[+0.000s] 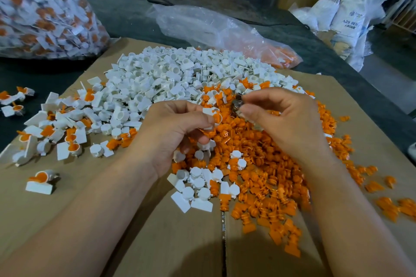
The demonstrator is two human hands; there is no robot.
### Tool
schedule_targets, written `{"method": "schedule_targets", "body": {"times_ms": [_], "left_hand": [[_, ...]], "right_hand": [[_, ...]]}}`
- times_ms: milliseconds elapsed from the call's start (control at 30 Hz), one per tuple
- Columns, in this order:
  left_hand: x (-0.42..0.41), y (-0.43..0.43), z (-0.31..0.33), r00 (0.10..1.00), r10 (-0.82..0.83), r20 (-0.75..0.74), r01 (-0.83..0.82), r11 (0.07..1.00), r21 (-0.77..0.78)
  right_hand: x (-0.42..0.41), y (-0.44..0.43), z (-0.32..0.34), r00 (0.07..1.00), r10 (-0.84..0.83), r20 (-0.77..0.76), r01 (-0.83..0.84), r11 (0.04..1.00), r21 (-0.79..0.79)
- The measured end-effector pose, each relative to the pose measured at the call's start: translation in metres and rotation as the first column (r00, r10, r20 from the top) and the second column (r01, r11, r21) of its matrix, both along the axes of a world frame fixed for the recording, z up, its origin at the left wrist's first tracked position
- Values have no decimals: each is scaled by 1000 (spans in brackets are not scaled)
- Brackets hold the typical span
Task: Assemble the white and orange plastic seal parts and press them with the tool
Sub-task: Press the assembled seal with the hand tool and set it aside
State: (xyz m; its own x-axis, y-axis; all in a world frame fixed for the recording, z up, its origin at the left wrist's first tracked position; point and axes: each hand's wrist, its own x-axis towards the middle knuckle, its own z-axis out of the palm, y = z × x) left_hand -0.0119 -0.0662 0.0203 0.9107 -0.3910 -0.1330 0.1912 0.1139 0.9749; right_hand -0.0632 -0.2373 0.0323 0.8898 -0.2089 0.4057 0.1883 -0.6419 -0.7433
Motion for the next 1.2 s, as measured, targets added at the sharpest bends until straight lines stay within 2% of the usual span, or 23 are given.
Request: {"method": "schedule_targets", "body": {"times_ms": [67,133,267,400,533,800,1033,1200], "left_hand": [[1,0,0,1000,9,-8,-9,1000,-7],[1,0,0,1000,11,-10,-11,1000,-10],[1,0,0,1000,10,-8,-10,1000,-11],[1,0,0,1000,8,-12,-9,1000,-17],[0,0,0,1000,6,-8,-6,1000,-21],[0,1,0,1000,-2,1,2,1000,-20],[3,2,-2,1000,9,-4,-9,999,-32],[4,1,-3,999,32,6,-31,996,-79]], "right_hand": [[-1,-22,6,984,-142,-107,135,988,-70],[-3,-41,9,936,-238,-260,187,960,-207],[-2,-52,7,778,-341,-528,72,882,-465],[0,-50,3,706,-357,-612,-30,847,-530],[3,-51,-4,697,-386,-604,-82,794,-603],[7,-50,-8,708,-455,-540,44,791,-610],[8,-43,-3,789,-480,-383,153,758,-634],[1,-37,8,866,-423,-267,244,823,-513]]}}
